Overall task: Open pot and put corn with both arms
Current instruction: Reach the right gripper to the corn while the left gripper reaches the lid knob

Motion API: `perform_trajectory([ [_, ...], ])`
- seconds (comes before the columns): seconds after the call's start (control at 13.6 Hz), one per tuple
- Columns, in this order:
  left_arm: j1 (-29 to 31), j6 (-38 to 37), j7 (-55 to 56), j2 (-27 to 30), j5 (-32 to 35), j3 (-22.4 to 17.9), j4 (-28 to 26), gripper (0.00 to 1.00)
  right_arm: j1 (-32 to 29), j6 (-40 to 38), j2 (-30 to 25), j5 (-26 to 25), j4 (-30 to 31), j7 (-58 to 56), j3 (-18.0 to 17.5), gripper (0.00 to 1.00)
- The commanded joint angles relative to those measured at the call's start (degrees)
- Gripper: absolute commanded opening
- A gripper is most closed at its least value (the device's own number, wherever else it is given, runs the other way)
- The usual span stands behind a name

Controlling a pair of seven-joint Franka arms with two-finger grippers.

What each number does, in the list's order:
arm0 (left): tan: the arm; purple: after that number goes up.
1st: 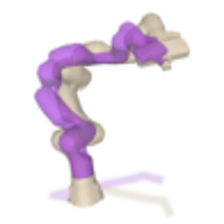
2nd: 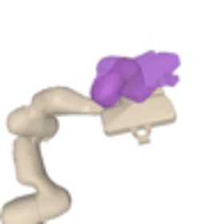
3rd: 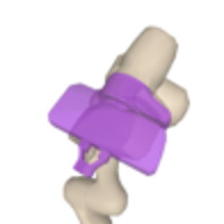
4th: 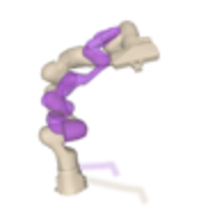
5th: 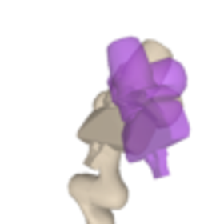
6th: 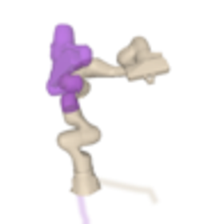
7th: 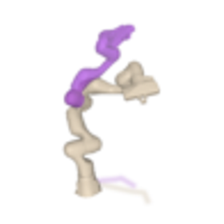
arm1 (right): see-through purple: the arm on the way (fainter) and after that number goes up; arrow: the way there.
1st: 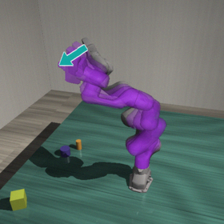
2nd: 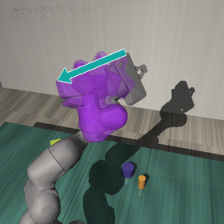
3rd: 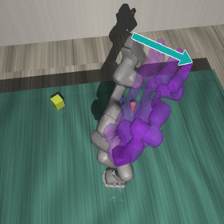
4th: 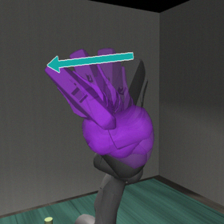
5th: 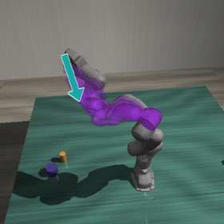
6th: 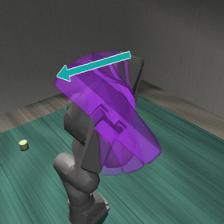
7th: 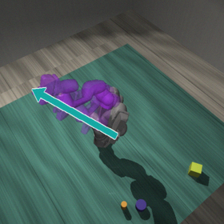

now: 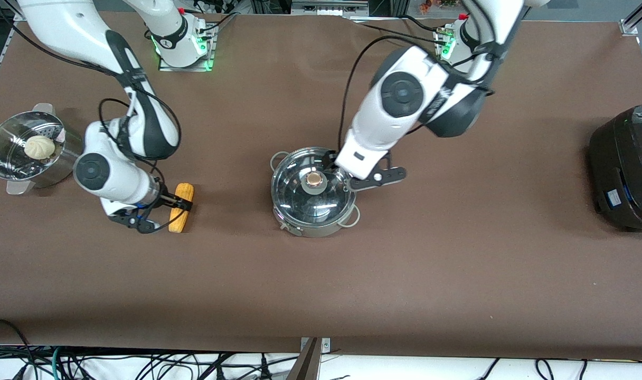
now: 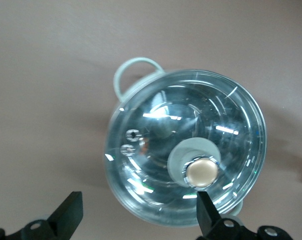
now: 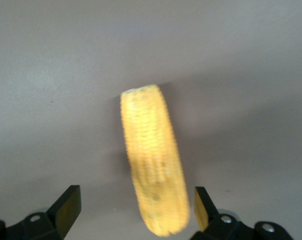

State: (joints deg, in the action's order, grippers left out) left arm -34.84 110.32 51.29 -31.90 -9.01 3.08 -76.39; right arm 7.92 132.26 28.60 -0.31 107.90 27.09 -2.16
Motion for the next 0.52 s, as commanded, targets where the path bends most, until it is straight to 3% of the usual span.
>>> perform_trajectory([
  [0.0,-5.8,-1.3,3.0,-8.3,1.4,-4.7,10.2,0.99,1.0,2.4,0.4,-4.4,1.5,1.5,0.7,1.00],
  [0.15,-8.9,-1.0,3.6,-10.6,1.4,-8.3,13.3,0.99,0.8,2.6,1.5,-11.0,2.0,2.3,0.7,1.00],
  [0.44,-11.2,2.8,8.0,-12.3,1.1,-9.2,13.6,0.98,0.8,9.2,3.4,-11.6,3.9,2.9,0.7,1.00],
])
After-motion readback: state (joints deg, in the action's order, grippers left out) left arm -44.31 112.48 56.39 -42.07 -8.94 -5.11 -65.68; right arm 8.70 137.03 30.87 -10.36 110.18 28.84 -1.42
